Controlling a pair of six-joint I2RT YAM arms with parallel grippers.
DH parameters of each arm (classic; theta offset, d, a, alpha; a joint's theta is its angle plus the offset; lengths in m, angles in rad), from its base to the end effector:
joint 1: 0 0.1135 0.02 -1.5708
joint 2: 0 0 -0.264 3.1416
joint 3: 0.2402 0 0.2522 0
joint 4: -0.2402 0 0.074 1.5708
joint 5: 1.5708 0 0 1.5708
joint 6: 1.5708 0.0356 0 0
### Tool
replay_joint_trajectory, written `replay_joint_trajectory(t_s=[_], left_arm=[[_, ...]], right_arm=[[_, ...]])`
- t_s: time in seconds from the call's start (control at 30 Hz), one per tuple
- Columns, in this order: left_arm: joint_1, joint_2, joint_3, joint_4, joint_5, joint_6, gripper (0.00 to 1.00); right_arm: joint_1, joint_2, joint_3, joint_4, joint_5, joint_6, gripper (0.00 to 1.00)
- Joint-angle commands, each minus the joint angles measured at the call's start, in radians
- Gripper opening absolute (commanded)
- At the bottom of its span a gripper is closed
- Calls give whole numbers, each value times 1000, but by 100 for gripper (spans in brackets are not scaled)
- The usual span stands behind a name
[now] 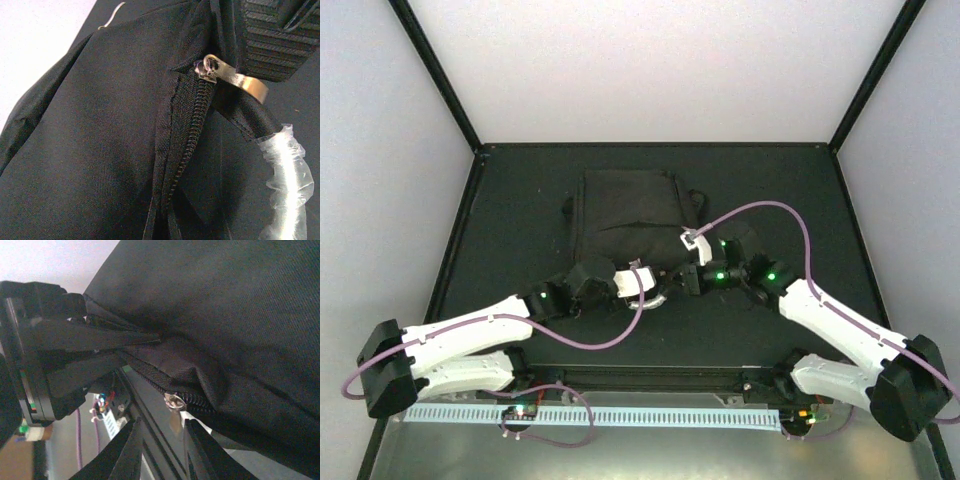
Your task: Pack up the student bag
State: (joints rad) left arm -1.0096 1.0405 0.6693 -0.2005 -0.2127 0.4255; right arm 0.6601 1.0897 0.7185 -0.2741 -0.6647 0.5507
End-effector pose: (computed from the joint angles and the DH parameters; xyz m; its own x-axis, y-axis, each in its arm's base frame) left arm 0.1277 -0.1890 0.2494 0.0403 0.6940 -0.7188 0.7866 0.4216 0.4512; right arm 0.1677 0.1580 0.2532 -0.8611 -0.1470 -0.4867 -0.4944 0.4653 0.7342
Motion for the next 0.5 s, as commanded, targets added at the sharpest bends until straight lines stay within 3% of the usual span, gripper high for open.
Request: replay_joint_trajectory(t_s=[0.0,0.1,0.2,0.47], left_arm=[[-1,-42,16,98,16,-26,1],[-1,-37,13,99,10,-21,2],[-1,-35,13,95,3,-22,2],[-1,-42,14,105,6,-33,2]], right_arm=[[-9,-1,30,6,14,17,21],[-10,-4,28,-5,27,22,19],[-10,7,33,-31,36,1,26],[-10,6,-6,-19,37,-1,32]])
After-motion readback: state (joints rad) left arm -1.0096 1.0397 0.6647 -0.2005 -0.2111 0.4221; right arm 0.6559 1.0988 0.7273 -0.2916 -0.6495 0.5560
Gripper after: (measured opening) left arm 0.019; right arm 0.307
